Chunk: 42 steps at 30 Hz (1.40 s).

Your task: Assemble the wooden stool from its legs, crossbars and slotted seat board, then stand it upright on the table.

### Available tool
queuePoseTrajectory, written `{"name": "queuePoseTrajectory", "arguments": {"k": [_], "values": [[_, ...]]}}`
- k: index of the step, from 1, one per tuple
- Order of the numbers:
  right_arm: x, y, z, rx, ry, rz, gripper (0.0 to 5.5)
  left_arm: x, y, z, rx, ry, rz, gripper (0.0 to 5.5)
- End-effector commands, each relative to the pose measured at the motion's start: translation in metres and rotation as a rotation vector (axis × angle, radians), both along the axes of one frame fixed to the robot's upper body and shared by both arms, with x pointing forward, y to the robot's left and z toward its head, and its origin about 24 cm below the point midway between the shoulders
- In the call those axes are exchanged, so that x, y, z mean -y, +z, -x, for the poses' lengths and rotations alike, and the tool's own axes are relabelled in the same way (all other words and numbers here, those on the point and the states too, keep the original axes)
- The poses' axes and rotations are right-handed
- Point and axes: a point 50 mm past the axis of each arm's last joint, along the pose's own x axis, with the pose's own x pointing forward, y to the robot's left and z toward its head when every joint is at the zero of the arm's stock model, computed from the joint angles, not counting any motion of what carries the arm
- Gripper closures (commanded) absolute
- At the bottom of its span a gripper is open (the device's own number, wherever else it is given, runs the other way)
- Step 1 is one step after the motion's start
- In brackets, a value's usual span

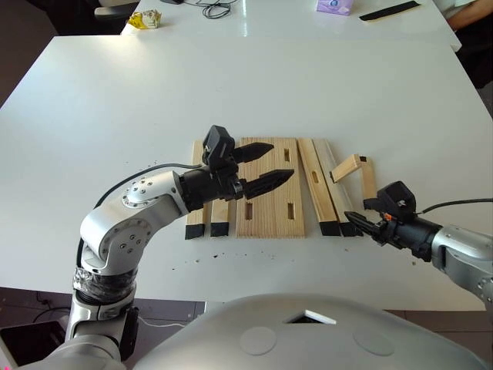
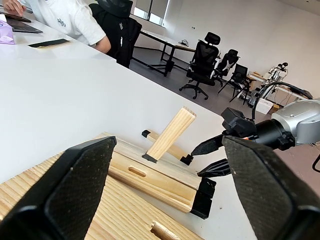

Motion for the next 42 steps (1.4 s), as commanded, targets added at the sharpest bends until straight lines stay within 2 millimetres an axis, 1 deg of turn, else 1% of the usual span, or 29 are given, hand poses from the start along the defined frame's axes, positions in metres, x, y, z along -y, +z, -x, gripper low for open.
{"name": "queuePoseTrajectory", "arguments": {"k": [1, 7, 14, 22, 30, 34, 40, 42], "values": [[-0.005, -0.001, -0.007, -0.005, -0.045, -0.006, 2.59, 0.001, 0.002, 0.000, 0.007, -0.004, 0.000, 1.55], [-0.010, -0.008, -0.006, -0.041, -0.065, 0.007, 2.59, 0.001, 0.003, 0.000, 0.007, -0.016, 0.000, 1.55], [-0.013, -0.021, -0.004, -0.071, -0.071, 0.037, 2.59, 0.003, 0.003, 0.000, 0.002, -0.021, 0.000, 1.55], [-0.011, -0.034, 0.001, -0.079, -0.082, 0.081, 2.59, 0.003, 0.003, 0.000, -0.002, -0.029, 0.000, 1.55], [-0.012, -0.042, -0.010, -0.031, -0.051, 0.122, 2.59, 0.005, 0.004, -0.001, -0.001, -0.037, 0.001, 1.55], [-0.013, -0.046, -0.010, -0.033, -0.047, 0.108, 2.59, 0.005, 0.004, -0.003, -0.001, -0.042, 0.000, 1.55], [-0.014, -0.047, -0.007, -0.054, -0.035, 0.062, 3.33, 0.005, 0.003, -0.004, -0.002, -0.033, 0.002, 1.55], [-0.013, -0.048, -0.009, -0.054, -0.040, 0.064, 3.39, 0.005, 0.003, -0.005, 0.000, -0.029, 0.004, 1.55]]}}
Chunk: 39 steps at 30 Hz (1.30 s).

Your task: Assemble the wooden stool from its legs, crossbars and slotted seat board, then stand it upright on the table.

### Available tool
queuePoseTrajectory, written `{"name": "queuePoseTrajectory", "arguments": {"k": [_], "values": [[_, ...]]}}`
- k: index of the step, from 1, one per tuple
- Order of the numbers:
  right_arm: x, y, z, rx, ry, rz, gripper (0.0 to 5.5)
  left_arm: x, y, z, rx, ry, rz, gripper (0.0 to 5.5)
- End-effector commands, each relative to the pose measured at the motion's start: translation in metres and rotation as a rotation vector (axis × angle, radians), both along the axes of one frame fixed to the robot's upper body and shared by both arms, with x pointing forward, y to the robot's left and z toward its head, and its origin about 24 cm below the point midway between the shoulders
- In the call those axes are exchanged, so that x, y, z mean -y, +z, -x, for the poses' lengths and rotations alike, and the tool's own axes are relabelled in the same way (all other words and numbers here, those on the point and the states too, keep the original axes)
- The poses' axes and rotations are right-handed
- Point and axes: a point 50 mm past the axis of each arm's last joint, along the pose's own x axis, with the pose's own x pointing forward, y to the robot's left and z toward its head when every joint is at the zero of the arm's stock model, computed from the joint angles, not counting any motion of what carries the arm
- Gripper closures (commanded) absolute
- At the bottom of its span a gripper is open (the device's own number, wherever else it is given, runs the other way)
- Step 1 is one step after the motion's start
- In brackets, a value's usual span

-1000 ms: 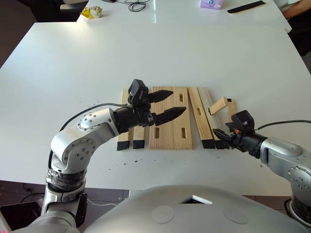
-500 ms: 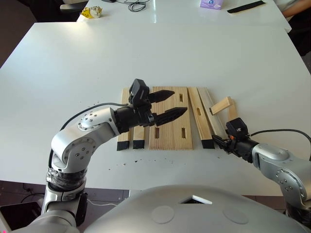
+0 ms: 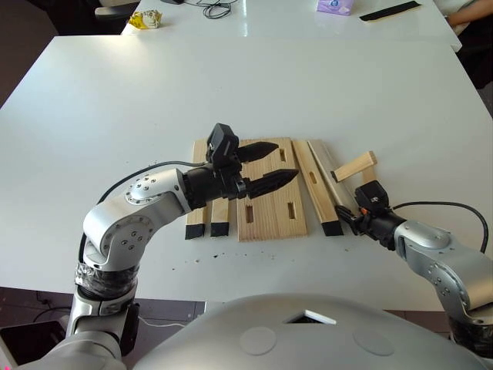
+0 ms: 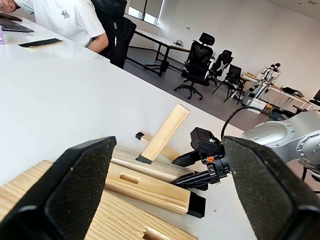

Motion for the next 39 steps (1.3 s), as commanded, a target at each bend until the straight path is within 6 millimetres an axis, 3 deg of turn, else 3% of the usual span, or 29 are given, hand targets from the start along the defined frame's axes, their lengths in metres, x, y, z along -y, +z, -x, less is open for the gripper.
{"name": "queuePoseTrajectory", "arguments": {"k": [1, 9, 17, 20, 24, 28, 32, 39], "values": [[0.002, -0.007, 0.002, -0.042, -0.009, -0.014, 3.39, 0.000, 0.000, -0.003, 0.002, 0.008, -0.007, 1.55], [0.003, 0.000, -0.008, 0.032, -0.018, -0.046, 3.39, -0.001, 0.001, -0.007, 0.008, 0.025, -0.003, 1.55], [0.014, 0.032, -0.039, 0.194, -0.025, -0.058, 3.41, -0.005, 0.002, -0.017, 0.020, 0.082, 0.011, 1.55], [0.015, 0.056, -0.055, 0.309, 0.026, -0.108, 3.41, -0.010, 0.003, -0.028, 0.016, 0.156, 0.027, 1.55], [0.001, 0.120, -0.058, 0.471, 0.283, -0.485, 3.41, -0.029, 0.020, -0.046, -0.018, 0.239, 0.155, 1.55], [0.002, 0.155, -0.049, 0.454, 0.513, -0.684, 3.41, -0.041, 0.042, -0.040, -0.090, 0.111, 0.329, 1.55], [0.008, 0.175, -0.040, 0.399, 0.652, -0.777, 3.41, -0.042, 0.049, -0.030, -0.119, -0.034, 0.353, 1.55], [0.005, 0.176, -0.039, 0.277, 0.747, -0.799, 3.41, -0.030, 0.069, -0.015, -0.097, -0.211, 0.435, 1.55]]}}
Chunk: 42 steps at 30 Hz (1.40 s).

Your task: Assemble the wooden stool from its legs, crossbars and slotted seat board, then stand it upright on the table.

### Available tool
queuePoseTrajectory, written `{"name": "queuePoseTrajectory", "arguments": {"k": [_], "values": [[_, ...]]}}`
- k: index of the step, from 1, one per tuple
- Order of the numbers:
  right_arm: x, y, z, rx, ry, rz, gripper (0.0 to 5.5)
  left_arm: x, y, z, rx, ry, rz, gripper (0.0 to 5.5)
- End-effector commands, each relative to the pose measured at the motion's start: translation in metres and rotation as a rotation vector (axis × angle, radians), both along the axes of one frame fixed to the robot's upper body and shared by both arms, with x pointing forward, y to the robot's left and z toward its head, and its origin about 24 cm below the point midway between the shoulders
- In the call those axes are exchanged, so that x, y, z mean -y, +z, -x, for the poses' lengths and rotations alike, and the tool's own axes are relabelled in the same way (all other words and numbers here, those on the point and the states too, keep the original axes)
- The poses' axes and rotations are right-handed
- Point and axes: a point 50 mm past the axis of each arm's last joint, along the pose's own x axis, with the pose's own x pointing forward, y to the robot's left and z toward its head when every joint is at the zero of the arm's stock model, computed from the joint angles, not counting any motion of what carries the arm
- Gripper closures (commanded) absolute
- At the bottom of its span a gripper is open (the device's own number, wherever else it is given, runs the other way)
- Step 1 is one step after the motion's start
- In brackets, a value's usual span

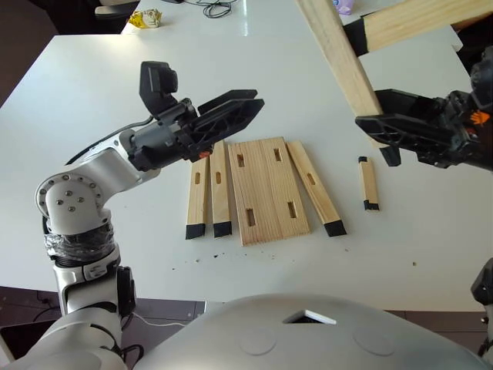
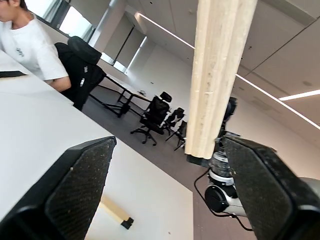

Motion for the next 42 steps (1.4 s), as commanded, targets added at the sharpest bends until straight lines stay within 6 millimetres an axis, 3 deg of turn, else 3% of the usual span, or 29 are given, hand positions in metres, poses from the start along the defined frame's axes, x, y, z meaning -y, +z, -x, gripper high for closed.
{"name": "queuePoseTrajectory", "arguments": {"k": [1, 12, 27, 38, 42], "values": [[-0.006, -0.001, 0.001, -0.023, 0.074, 0.021, 3.41, 0.008, 0.013, 0.007, 0.048, -0.064, 0.025, 1.55], [-0.012, -0.005, 0.006, -0.071, 0.217, 0.072, 3.41, 0.020, 0.014, 0.008, 0.063, -0.093, 0.026, 1.55], [-0.019, -0.006, 0.006, -0.068, 0.273, 0.111, 3.41, 0.029, 0.009, 0.015, 0.076, -0.132, 0.003, 1.55], [-0.019, -0.005, 0.005, -0.078, 0.283, 0.126, 3.41, 0.022, 0.008, 0.020, 0.071, -0.190, 0.045, 3.27], [-0.019, -0.005, 0.005, -0.080, 0.290, 0.131, 3.41, 0.024, 0.008, 0.019, 0.072, -0.184, 0.048, 3.28]]}}
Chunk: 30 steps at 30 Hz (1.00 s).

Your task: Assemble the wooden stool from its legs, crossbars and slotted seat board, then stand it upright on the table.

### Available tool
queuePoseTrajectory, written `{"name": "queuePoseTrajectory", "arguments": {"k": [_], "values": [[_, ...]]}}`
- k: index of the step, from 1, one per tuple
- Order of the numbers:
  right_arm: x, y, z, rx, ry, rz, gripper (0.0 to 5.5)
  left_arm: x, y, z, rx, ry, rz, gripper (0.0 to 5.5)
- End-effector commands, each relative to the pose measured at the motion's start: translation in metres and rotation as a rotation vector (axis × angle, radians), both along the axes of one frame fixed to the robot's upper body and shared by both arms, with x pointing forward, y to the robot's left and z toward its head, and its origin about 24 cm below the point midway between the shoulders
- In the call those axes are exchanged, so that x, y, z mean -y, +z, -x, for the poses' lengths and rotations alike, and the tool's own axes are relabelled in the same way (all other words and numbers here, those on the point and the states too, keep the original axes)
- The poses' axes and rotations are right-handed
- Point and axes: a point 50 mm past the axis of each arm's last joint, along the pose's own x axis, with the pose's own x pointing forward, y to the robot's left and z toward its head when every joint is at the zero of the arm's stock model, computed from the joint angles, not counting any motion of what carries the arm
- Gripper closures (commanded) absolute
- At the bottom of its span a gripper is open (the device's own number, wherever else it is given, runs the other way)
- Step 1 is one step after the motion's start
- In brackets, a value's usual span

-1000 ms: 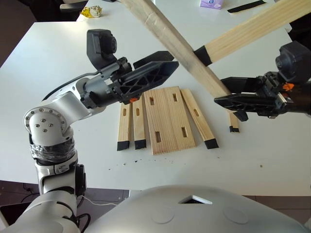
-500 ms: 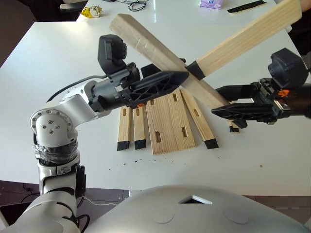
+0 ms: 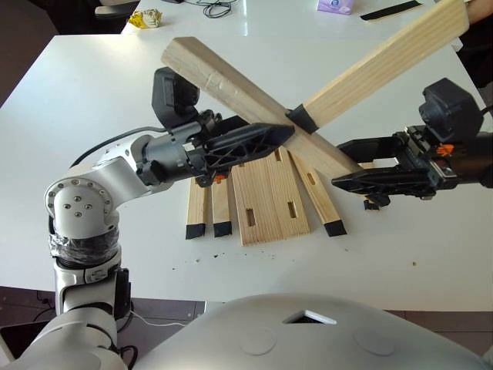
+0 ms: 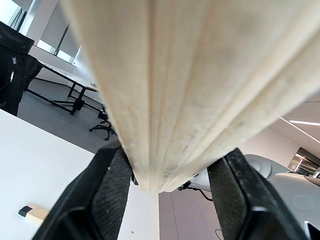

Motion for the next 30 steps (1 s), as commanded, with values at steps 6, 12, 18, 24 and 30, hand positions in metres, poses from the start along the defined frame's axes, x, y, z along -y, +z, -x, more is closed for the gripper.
{"name": "queuePoseTrajectory", "arguments": {"k": [6, 12, 18, 24, 30], "values": [[0.000, 0.003, -0.002, 0.018, 0.012, 0.030, 3.41, 0.002, 0.000, 0.001, 0.008, -0.007, 0.010, 3.29], [0.002, -0.003, -0.008, 0.035, -0.039, 0.081, 2.95, 0.002, -0.001, 0.000, 0.009, 0.008, 0.006, 3.31], [0.018, -0.034, -0.007, 0.022, -0.083, 0.261, 2.14, -0.004, 0.000, -0.008, 0.020, 0.072, -0.004, 3.35], [0.050, -0.071, -0.009, 0.006, -0.162, 0.411, 2.14, -0.013, 0.004, -0.017, 0.059, 0.148, -0.055, 3.45], [0.060, -0.081, -0.004, 0.010, -0.226, 0.422, 2.14, -0.034, 0.002, -0.014, 0.181, 0.212, -0.278, 3.45]]}}
